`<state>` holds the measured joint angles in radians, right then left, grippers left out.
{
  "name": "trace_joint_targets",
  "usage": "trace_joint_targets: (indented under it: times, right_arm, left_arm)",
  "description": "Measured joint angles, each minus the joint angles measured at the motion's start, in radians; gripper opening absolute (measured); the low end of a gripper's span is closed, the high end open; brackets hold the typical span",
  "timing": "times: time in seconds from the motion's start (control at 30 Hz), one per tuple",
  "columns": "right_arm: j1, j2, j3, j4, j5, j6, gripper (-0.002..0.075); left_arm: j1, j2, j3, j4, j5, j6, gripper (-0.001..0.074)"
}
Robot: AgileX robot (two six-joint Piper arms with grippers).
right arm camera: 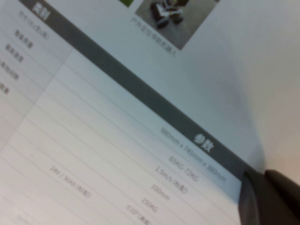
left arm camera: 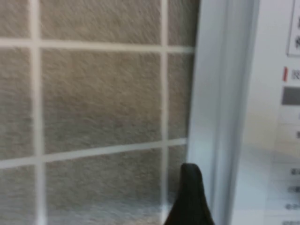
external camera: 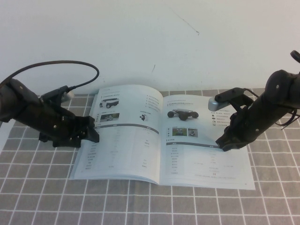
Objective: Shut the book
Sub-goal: Close the open book
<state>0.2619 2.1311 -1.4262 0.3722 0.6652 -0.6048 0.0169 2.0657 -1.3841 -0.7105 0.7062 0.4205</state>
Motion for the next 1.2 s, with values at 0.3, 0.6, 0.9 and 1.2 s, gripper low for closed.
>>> trace_joint_targets:
  times: [0.3,0.6,0.9,1.2]
  right_arm:
    - [0.0,0.0,0.0,0.0,0.0,0.0,-0.0003]
    - [0.0,0.0,0.0,0.0,0.0,0.0,-0.0003]
    - [0.0,0.0,0.0,0.0,0.0,0.0,-0.0003]
    - [0.0,0.0,0.0,0.0,0.002,0.0,-0.0003]
  left_arm:
    - [0.0,0.01,0.0,-0.179,0.071,0.067,0.0477]
    - [0.0,0.01,0.0,-0.496,0.221,0.231,0.0477]
    - [0.012,0.01,0.0,-0.489,0.204,0.275,0.048]
    - [0.097,0.01,0.0,-0.38,0.158,0.264,0.0525]
